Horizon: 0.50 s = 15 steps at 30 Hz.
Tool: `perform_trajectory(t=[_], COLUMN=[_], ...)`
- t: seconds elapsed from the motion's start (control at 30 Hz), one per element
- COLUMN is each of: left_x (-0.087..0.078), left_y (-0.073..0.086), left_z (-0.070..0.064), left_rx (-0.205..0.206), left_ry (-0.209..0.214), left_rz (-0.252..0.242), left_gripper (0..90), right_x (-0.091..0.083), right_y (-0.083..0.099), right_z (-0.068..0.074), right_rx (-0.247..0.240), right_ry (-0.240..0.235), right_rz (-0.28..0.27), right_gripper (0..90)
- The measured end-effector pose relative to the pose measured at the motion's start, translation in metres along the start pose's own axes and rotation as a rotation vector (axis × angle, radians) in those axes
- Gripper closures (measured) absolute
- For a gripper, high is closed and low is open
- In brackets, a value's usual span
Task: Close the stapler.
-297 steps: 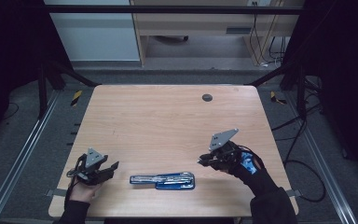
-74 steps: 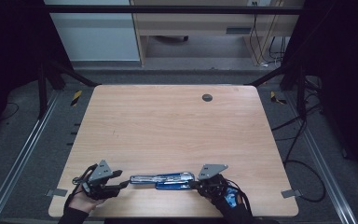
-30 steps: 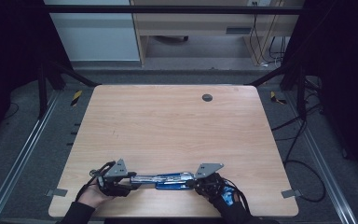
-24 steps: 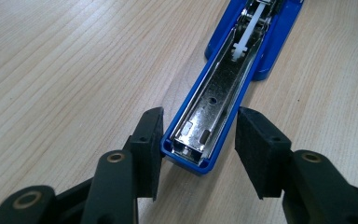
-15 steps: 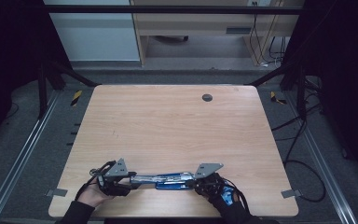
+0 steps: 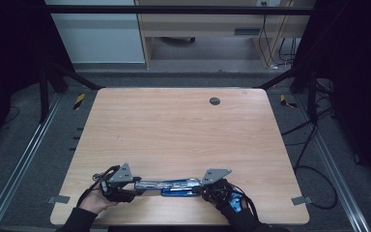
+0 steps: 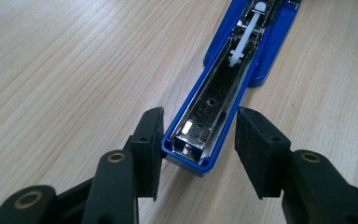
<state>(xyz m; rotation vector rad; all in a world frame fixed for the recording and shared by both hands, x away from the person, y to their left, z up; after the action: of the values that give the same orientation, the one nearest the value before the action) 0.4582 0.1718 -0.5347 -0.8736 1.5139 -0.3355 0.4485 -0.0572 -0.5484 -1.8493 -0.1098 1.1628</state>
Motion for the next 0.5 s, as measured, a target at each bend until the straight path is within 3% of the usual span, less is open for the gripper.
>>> perform_trajectory(t=[0.4, 0.5], left_x=[-0.003, -0.0063], left_y=[-0.0037, -0.0079], left_z=[-0.0009, -0.0015], left_rx=[0.006, -0.006], left_ry=[0.0, 0.011], left_rz=[0.005, -0.026], left_gripper=[52.8, 53.5], right_x=[0.0001, 0.0001], right_y=[-0.0001, -0.0001], right_z=[0.0003, 0.0003], right_rx=[0.001, 0.001], right_ry=[0.001, 0.001], right_rz=[0.0, -0.001], right_gripper=[90.0, 90.0])
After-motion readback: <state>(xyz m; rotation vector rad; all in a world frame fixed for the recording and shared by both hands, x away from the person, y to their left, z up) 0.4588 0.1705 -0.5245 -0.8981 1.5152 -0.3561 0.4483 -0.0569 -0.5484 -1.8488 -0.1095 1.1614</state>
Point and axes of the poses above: each handheld gripper's, and its own axes: x roughly forward along the jaws, y roughly out of its underside, z roughly to its left, the point moved 9 cm from there along x, roughly forward along the jaws, and after that the axes turned 15 degrees about y, right-handed, at the moved point
